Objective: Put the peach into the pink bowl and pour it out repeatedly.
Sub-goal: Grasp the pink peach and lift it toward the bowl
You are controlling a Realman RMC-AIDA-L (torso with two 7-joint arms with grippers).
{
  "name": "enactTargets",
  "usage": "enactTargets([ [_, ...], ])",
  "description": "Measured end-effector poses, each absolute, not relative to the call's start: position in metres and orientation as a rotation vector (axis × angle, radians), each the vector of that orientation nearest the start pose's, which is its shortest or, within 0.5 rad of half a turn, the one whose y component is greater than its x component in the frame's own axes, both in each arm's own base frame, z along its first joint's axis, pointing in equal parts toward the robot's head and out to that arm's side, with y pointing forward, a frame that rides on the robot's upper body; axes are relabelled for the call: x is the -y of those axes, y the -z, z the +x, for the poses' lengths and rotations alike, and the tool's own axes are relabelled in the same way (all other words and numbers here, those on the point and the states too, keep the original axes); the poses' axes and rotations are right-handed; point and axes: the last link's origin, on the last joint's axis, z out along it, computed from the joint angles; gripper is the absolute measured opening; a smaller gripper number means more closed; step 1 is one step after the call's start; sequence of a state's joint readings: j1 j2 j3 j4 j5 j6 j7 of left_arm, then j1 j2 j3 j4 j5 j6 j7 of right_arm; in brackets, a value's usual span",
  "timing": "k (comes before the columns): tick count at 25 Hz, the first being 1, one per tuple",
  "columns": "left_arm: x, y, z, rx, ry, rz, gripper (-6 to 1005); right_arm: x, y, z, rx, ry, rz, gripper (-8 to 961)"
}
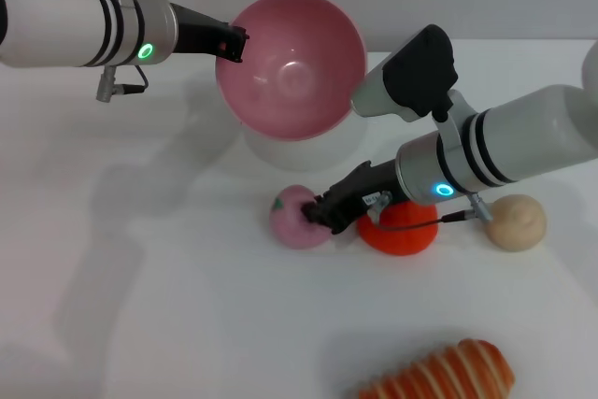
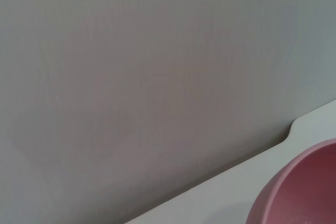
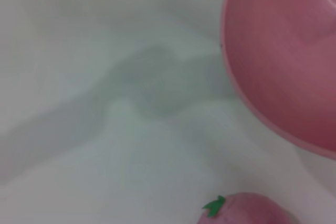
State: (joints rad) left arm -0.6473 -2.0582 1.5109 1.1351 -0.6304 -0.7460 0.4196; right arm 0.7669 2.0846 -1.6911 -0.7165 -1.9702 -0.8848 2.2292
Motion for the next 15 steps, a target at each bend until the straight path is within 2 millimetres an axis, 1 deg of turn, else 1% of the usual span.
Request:
enactTargets([
  [3,-0.438,0.012,-0.155,0.787,0.119,-2.223,98,-0.373,0.114,0.172,-0.816,0.019,-2.777,43],
  [5,-0.438,0.012,-0.155,0.788,0.118,-2.222,98,-0.367,0.109,0.173,-0.8,0.0,-2.795,38],
  [7,-0.438,0.012,-0.157,0.793,0.114,-2.22,98,-0.357,0.099,0.171,-0.779,-0.039,-2.822,32],
  [10,-0.438,0.012,-0.16,0.8,0.109,-2.217,98,-0.343,0.072,0.163,-0.709,-0.117,-2.84,31],
  [11,-0.438,0.012,-0.161,0.802,0.108,-2.216,98,-0.337,0.059,0.16,-0.674,-0.141,-2.837,35],
  [15,-0.436,0.014,-0.162,0.809,0.103,-2.222,99,-0.326,0.018,0.148,-0.589,-0.235,-2.825,50],
])
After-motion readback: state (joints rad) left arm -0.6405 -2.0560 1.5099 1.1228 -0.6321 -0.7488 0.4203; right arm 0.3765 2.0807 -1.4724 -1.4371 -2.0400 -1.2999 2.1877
